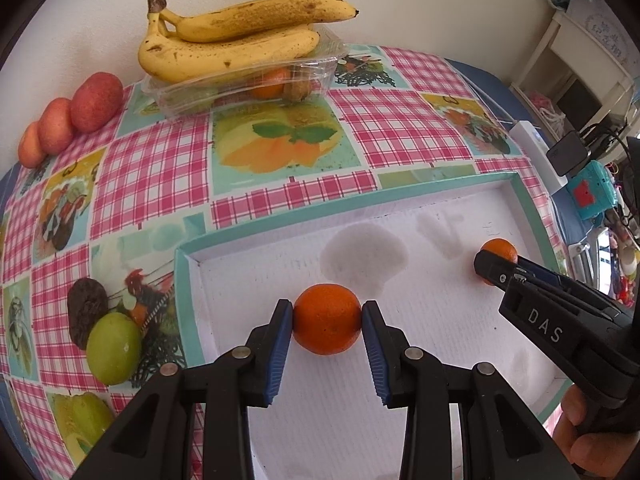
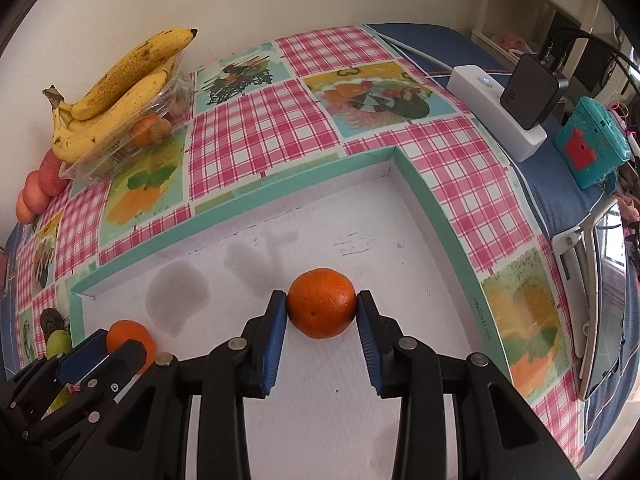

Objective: Organize fruits
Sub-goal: 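Carry the held orange with the left tool over the white tray while the right tool carries its orange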

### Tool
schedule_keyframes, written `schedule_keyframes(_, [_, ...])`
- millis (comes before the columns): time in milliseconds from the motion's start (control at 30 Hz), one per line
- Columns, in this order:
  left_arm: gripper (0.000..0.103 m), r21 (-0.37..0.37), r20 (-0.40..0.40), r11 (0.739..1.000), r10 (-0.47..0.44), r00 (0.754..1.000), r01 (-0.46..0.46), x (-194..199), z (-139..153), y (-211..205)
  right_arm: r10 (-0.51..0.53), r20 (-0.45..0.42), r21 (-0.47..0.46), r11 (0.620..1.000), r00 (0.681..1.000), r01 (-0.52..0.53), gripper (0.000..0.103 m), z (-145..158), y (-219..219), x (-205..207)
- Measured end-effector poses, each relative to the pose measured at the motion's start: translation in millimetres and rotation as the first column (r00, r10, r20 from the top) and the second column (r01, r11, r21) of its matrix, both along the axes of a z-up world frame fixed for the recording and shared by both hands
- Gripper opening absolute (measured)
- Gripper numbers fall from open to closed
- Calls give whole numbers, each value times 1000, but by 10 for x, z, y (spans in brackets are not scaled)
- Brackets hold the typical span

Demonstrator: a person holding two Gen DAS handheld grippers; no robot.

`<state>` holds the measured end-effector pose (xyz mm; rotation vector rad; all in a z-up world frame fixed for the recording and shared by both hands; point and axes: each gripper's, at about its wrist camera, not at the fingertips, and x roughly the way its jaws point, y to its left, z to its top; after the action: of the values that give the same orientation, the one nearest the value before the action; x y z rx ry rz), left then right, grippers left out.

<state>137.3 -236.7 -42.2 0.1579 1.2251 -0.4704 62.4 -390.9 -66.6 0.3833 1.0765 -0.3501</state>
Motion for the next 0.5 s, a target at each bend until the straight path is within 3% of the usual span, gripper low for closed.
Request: schedule_keyframes(500, [38,14,-9,1000,2,1000,-2,-14,13,3,-12,-11,4,1000,1000,13,37,0,-13,-20])
